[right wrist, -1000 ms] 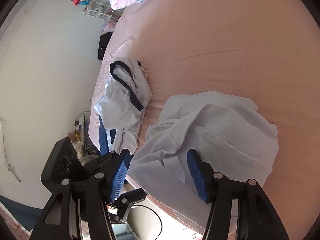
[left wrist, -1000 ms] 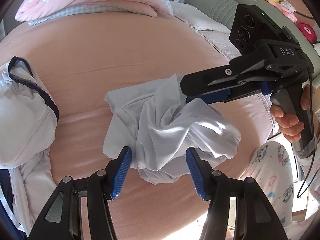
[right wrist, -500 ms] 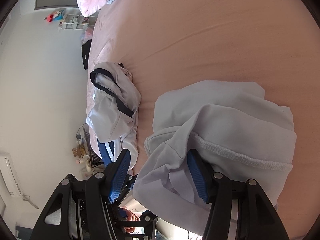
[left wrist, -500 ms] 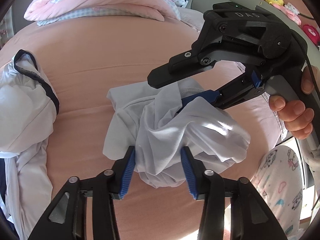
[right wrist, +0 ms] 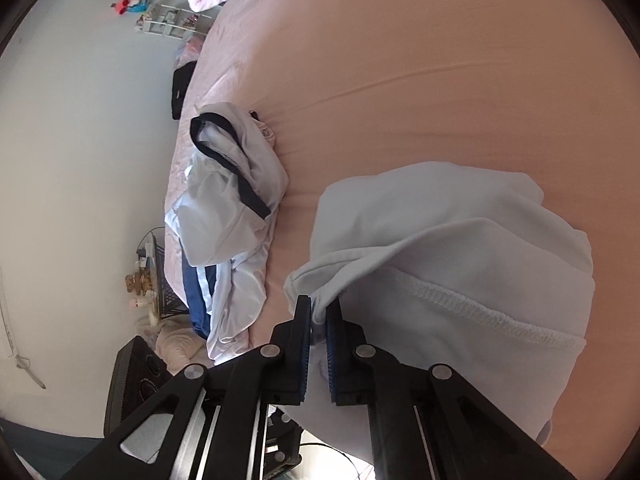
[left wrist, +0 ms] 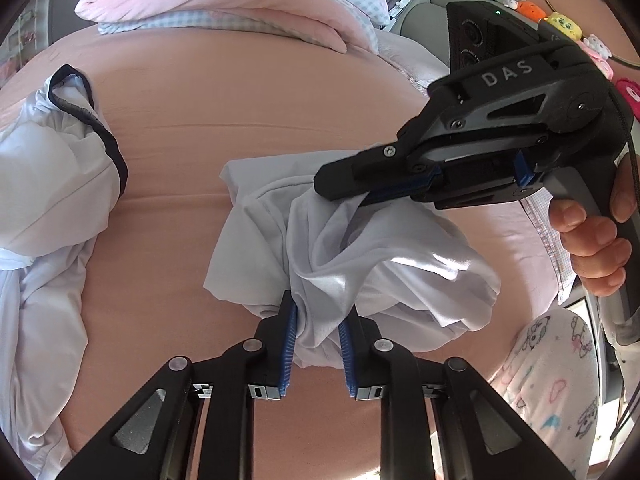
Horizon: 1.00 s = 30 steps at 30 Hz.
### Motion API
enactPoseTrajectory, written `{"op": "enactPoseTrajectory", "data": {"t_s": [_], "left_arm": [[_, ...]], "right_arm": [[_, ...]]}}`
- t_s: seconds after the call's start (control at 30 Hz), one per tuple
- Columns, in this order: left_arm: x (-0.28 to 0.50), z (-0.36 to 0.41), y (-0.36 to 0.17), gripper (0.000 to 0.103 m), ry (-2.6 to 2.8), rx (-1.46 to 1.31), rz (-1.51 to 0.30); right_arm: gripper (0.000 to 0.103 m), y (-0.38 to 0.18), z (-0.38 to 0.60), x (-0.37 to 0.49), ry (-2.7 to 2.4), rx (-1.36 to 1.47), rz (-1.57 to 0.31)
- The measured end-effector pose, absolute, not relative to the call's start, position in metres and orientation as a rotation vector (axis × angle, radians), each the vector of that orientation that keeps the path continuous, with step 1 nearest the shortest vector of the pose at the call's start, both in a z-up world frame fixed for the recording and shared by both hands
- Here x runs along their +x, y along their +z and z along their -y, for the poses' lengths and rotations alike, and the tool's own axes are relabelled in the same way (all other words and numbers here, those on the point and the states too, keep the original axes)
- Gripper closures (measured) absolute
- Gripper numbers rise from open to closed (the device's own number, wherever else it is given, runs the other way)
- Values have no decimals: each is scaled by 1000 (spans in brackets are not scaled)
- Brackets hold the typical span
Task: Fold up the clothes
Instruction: 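Pinch the garment bundle with the left tool while the right tool grips its hem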
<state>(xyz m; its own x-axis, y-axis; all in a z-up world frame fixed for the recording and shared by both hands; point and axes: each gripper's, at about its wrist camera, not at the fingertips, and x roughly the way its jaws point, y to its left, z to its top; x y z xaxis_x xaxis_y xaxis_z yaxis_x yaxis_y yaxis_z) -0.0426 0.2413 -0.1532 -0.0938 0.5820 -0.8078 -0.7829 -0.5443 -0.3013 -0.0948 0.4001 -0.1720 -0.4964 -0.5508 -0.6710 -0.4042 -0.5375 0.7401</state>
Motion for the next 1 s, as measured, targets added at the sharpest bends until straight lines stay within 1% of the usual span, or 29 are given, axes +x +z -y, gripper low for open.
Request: {"op": "enactPoseTrajectory", "data": {"t_s": [0.1,0.2,0.4,0.5,0.57,0.7,0.8,0.83,0.87,0.9,0.93,0.97,1.0], "left_arm": [[-41,-242,-151,85,1795,-1189,-264],[-41,-241,-150,85,1789,-1192,-259],[-40,-240,-150,85,1789,-1200,-275],[-39,-239,-151,86,1789,-1204,-283],[-38,-239,-151,86,1789,-1206,-288],[-38,-240,-150,86,1788,-1216,-299],[-40,-241,-148,85,1775,-1228,-299],[-40,-241,-147,85,1769,-1229,-298],[-41,-240,-147,85,1763,-1232,-298],[-42,-241,-146,85,1759,-1236,-296],[-43,-241,-146,85,1755,-1245,-292],[-45,-241,-145,84,1749,-1258,-283],[-47,-241,-145,83,1743,-1272,-274]], "right_arm": [[98,-162,-402,-97,-2178,1406,1488],[98,-162,-407,-101,-2168,1384,1533],[98,-175,-420,-108,-2069,1301,1719],[98,-182,-425,-116,-2007,1312,1788],[94,-187,-427,-124,-1948,1334,1819],[93,-202,-434,-133,-1817,1390,1936],[93,-207,-435,-134,-1795,1434,1945],[91,-207,-435,-133,-1802,1444,1933],[87,-206,-435,-132,-1819,1450,1910],[75,-205,-435,-131,-1829,1448,1896],[60,-204,-435,-129,-1831,1435,1893],[54,-202,-436,-127,-1830,1420,1892],[46,-200,-438,-125,-1834,1408,1888]]}}
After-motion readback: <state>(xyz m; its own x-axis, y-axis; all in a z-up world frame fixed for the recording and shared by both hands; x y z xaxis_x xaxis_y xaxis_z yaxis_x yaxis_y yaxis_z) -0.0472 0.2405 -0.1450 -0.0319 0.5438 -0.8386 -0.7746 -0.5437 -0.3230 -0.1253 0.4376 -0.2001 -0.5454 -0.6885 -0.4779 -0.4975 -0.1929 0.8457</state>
